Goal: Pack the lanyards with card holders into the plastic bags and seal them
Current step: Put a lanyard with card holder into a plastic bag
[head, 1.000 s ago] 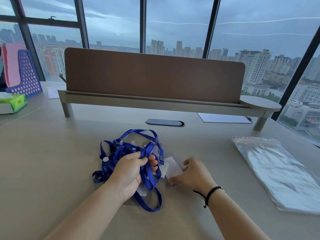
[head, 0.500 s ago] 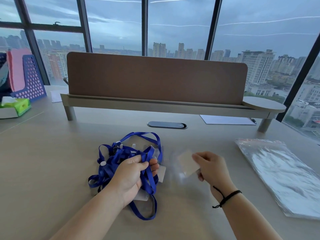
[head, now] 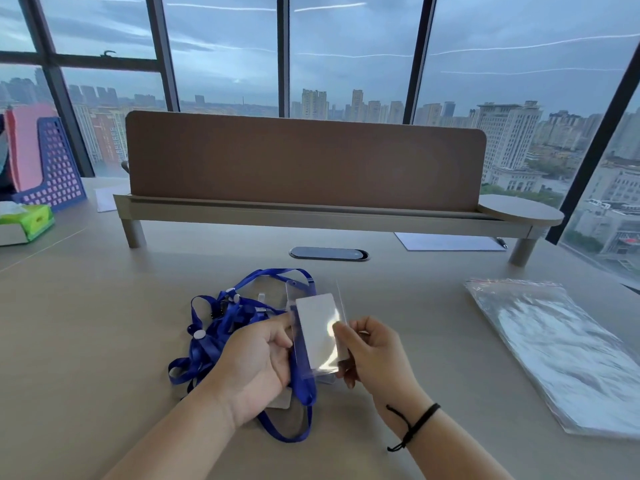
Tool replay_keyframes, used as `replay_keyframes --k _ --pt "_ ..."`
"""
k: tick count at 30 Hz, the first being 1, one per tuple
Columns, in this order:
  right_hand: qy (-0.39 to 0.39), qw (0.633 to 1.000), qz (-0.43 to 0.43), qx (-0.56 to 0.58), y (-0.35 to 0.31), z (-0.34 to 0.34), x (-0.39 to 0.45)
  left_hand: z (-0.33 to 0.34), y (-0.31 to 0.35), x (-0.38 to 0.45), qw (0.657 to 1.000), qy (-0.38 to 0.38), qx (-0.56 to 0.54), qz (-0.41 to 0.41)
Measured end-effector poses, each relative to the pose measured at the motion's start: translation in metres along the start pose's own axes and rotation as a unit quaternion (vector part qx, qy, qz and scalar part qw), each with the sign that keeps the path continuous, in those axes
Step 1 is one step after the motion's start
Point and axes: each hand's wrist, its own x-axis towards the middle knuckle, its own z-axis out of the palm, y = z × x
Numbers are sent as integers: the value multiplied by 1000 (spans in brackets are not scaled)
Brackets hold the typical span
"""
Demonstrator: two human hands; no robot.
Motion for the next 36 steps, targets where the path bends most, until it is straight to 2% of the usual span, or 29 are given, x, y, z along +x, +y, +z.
replay_keyframes --k 2,6,10,17,22,26,30,36 --pt "-5 1000 1 -18 -2 -1 -1 0 -2 0 1000 1 4 -1" --pt "-20 998 -8 -66 -6 -1 -3 9 -13 11 982 118 135 53" --pt "9 997 -14 -75 -11 -18 1 29 -24 23 971 146 168 92" --pt "76 996 19 -42 -16 -84 -5 80 -63 62 977 94 178 72" --pt "121 990 32 -58 -24 -149 -7 127 -96 100 977 57 197 53" --pt "141 983 33 -109 -28 -198 11 156 -118 135 978 26 202 50" --pt "160 971 27 -175 -25 -242 46 176 -132 171 972 32 220 73" --pt "229 920 3 -318 -12 -307 114 186 -153 209 982 42 167 77"
